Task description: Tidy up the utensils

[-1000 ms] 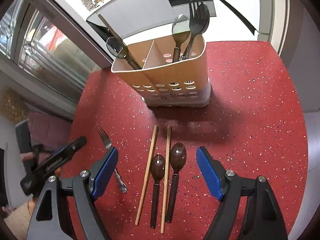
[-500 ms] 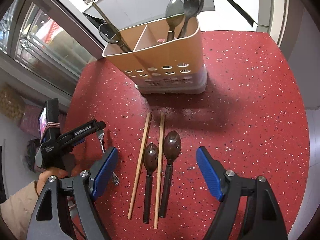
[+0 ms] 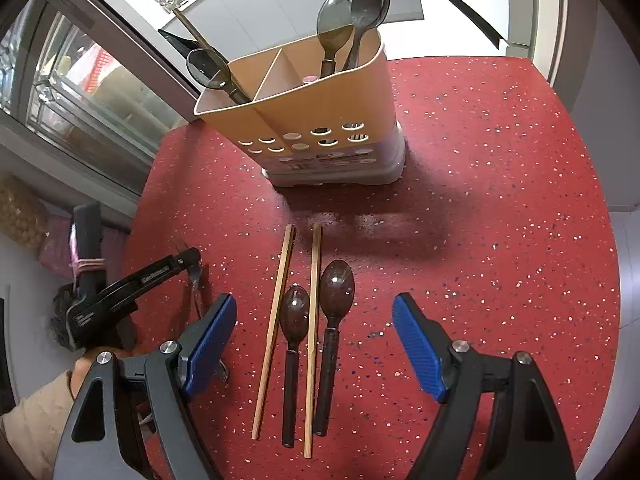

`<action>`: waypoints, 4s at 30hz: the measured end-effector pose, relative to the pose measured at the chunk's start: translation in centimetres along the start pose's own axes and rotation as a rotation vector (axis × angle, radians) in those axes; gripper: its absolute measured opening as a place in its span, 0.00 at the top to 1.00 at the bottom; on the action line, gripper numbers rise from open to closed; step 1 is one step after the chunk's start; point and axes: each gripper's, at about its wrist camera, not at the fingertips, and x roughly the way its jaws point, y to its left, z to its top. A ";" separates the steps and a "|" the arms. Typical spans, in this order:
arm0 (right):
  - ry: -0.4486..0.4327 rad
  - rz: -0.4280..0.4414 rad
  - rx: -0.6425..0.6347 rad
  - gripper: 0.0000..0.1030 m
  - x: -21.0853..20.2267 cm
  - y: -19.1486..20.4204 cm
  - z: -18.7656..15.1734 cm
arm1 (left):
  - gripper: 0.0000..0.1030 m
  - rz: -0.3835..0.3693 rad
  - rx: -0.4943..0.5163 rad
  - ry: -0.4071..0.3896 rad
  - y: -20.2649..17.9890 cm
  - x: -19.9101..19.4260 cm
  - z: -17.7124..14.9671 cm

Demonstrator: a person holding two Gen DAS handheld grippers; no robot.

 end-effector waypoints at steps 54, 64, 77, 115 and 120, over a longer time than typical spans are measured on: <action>0.179 0.713 0.674 1.00 9.3 0.9 3.1 | 0.56 -0.284 0.077 -0.185 0.3 -24.2 -1.1; 0.184 0.607 0.549 0.64 5.3 -0.1 5.9 | 0.56 -0.310 0.078 -0.170 1.1 -24.5 -2.0; 0.345 0.697 0.711 0.84 12.0 2.7 2.4 | 0.56 -0.327 0.122 -0.167 1.2 -26.4 -2.5; -0.323 -0.064 -0.275 0.98 1.9 10.2 18.3 | 0.00 -0.019 0.078 -0.108 4.3 -23.2 -1.9; -0.206 -0.038 -0.311 0.92 3.0 9.9 16.9 | 0.00 0.006 0.097 -0.149 3.7 -23.3 -1.8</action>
